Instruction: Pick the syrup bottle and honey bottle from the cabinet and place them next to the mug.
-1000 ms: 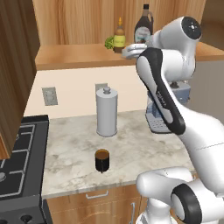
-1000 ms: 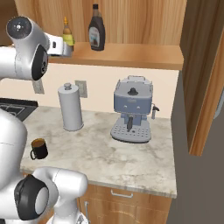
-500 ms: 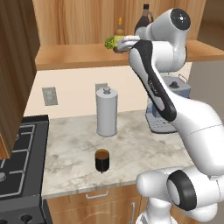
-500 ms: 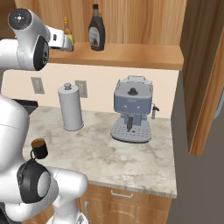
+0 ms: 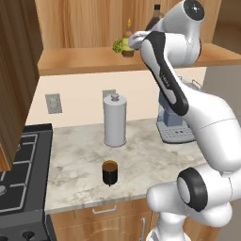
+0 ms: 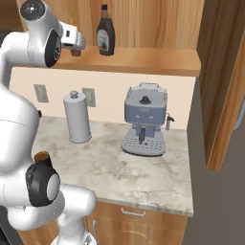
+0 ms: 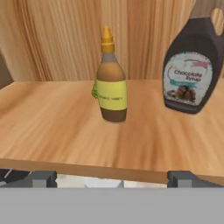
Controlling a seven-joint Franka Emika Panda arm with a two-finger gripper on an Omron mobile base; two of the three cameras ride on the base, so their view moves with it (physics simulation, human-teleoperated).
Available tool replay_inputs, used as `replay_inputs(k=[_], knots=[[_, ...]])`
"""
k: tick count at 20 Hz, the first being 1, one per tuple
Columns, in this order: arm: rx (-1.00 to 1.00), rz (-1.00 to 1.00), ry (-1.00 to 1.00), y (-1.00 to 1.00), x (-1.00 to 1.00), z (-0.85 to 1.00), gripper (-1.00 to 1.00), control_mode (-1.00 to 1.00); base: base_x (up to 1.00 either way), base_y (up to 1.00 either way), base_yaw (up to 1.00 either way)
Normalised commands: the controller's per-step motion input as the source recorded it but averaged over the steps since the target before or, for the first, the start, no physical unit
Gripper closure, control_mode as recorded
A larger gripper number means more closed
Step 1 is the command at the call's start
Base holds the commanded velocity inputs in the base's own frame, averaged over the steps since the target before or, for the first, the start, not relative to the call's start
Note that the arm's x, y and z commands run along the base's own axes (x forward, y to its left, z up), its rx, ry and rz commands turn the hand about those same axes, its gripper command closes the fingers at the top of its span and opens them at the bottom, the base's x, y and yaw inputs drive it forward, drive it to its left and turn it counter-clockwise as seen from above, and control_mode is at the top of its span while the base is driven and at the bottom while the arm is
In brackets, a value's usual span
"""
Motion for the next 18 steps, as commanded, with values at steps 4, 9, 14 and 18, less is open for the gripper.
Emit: replay_inputs(k=[4, 9, 14, 18], knots=[[0.00, 0.00, 0.00, 0.00, 0.41, -0.02, -1.00, -1.00, 0.00, 0.00, 0.00], [0.00, 0.00, 0.00, 0.02, 0.40, 0.00, -1.00, -1.00, 0.00, 0.00, 0.00], [0.00, 0.00, 0.00, 0.15, 0.33, 0.00, -1.00, -1.00, 0.00, 0.00, 0.00], [0.00, 0.00, 0.00, 0.14, 0.20, 0.00, -1.00, -1.00, 0.00, 0.00, 0.00]])
